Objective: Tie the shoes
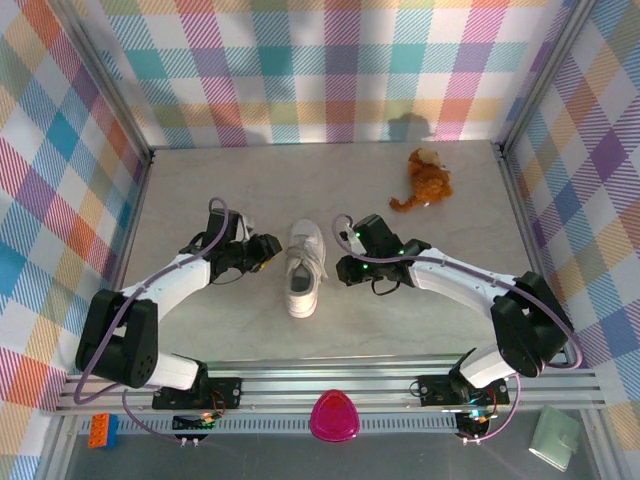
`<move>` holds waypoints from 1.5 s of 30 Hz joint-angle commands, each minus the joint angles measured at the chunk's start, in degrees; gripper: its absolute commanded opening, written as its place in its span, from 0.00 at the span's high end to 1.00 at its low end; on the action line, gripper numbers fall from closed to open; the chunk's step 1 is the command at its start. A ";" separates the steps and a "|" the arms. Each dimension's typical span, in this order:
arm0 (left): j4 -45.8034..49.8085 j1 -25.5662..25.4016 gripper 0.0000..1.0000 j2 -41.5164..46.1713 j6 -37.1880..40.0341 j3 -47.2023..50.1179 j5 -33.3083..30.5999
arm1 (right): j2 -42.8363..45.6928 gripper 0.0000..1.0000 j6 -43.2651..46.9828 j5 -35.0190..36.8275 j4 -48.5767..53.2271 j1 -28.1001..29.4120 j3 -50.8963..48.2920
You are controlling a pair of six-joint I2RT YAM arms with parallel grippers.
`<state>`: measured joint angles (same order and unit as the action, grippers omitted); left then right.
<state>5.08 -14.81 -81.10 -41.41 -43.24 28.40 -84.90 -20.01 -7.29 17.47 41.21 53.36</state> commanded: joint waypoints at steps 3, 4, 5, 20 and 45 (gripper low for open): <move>-3.40 0.64 0.59 -3.59 -3.23 -2.67 4.68 | -0.05 0.83 7.59 -1.05 2.45 1.18 1.56; -3.75 0.72 0.59 -4.71 -3.24 -3.08 5.01 | -0.46 0.83 8.23 -1.06 2.63 1.40 1.91; -4.26 0.83 0.59 -5.61 -3.51 -3.35 5.36 | -0.70 0.82 8.76 -1.01 2.78 1.65 2.00; -8.96 1.19 0.62 -12.39 -6.29 -4.49 11.40 | -3.76 0.80 12.48 -0.77 2.76 3.06 3.59; 9.18 1.54 1.00 -5.54 8.50 -12.49 5.40 | -2.73 0.63 22.26 -1.35 -3.95 3.18 0.82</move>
<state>10.90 -13.96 -88.20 -35.22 -55.00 34.72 -89.06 2.39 -8.05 17.19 43.97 54.92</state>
